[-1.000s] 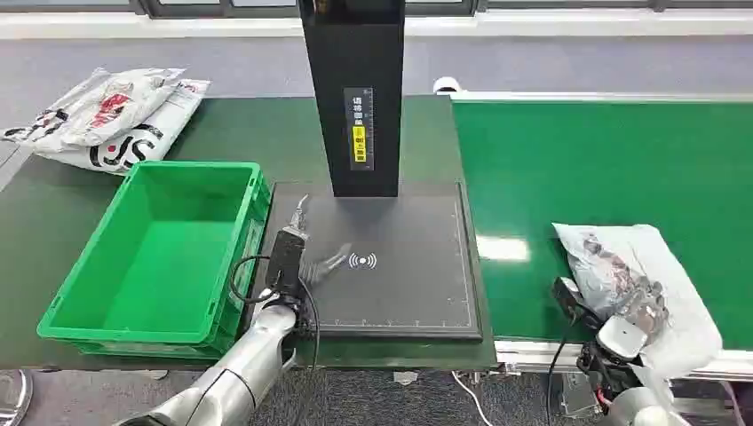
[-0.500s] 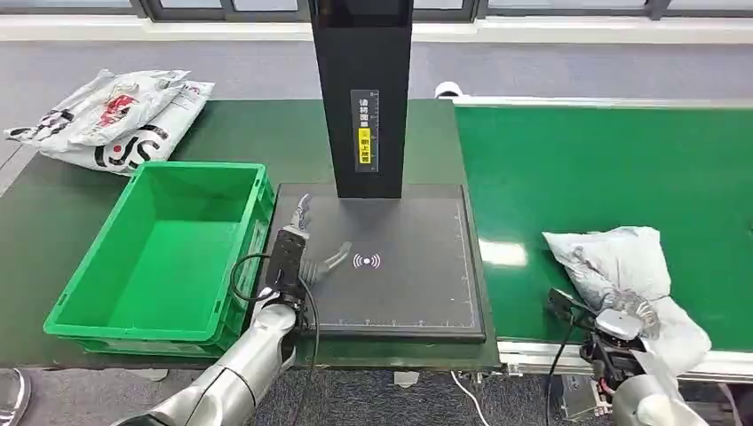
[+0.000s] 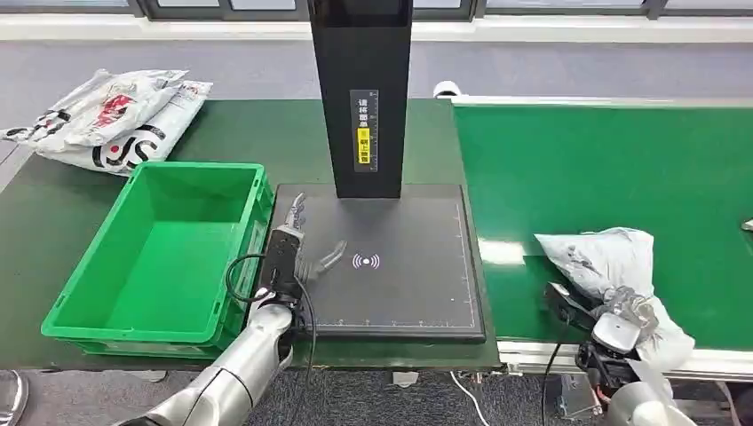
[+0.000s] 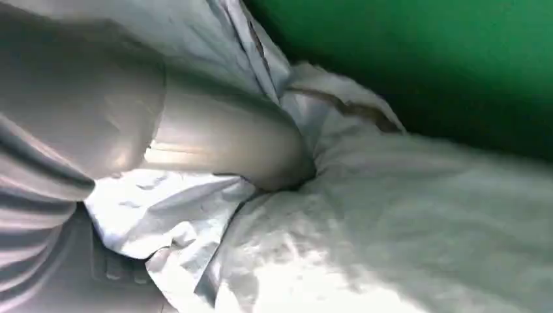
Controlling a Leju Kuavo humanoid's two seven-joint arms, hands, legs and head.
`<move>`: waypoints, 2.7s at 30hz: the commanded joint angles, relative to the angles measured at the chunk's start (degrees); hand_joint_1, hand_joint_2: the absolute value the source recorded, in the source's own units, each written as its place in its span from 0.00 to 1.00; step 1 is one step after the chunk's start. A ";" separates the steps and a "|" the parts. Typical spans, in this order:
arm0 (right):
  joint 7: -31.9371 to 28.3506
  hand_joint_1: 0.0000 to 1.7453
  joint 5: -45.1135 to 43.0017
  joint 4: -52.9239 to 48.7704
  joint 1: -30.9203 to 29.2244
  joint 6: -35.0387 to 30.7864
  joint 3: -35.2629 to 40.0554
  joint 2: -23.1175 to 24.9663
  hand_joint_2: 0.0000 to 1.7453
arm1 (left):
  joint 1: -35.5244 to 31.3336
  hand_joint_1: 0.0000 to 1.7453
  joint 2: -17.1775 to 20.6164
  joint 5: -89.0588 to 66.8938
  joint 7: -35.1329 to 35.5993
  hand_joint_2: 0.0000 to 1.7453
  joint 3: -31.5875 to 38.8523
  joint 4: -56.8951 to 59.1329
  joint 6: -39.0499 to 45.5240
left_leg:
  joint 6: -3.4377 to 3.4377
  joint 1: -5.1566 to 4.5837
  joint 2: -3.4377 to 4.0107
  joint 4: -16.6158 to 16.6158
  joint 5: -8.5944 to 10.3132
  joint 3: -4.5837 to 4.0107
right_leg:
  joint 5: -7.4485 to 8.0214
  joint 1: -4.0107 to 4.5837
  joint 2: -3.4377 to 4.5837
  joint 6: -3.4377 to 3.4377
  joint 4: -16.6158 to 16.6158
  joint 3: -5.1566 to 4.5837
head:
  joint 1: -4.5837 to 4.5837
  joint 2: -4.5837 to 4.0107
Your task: Moved the parcel from conveyor to table for the left to box.
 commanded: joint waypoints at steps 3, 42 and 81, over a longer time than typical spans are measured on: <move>-26.69 1.00 -12.50 -27.85 1.43 -21.09 -8.49 10.47 1.00 | 2.54 0.00 1.41 -1.73 0.22 1.00 4.60 -4.53 2.80 | -0.03 -0.04 0.64 -0.04 -0.05 -0.13 | 0.13 -0.03 0.55 -0.07 0.04 -0.37 | 0.00 0.00; -33.50 1.00 -28.51 -12.63 0.64 9.70 40.91 16.05 1.00 | -0.53 0.00 1.18 -3.03 0.22 1.00 3.71 -9.89 3.58 | -0.12 0.14 0.16 -0.17 0.10 -0.26 | 0.06 0.13 0.06 -0.11 -0.08 -0.38 | -0.02 -0.02; -58.02 0.00 -72.96 -44.72 8.43 -7.99 18.15 14.18 1.00 | 1.77 0.00 1.96 -7.04 0.22 1.00 -3.80 -11.77 -10.06 | -0.09 0.05 0.17 -0.07 0.08 -0.24 | 0.04 0.02 0.06 -0.10 -0.01 -0.41 | -0.02 0.00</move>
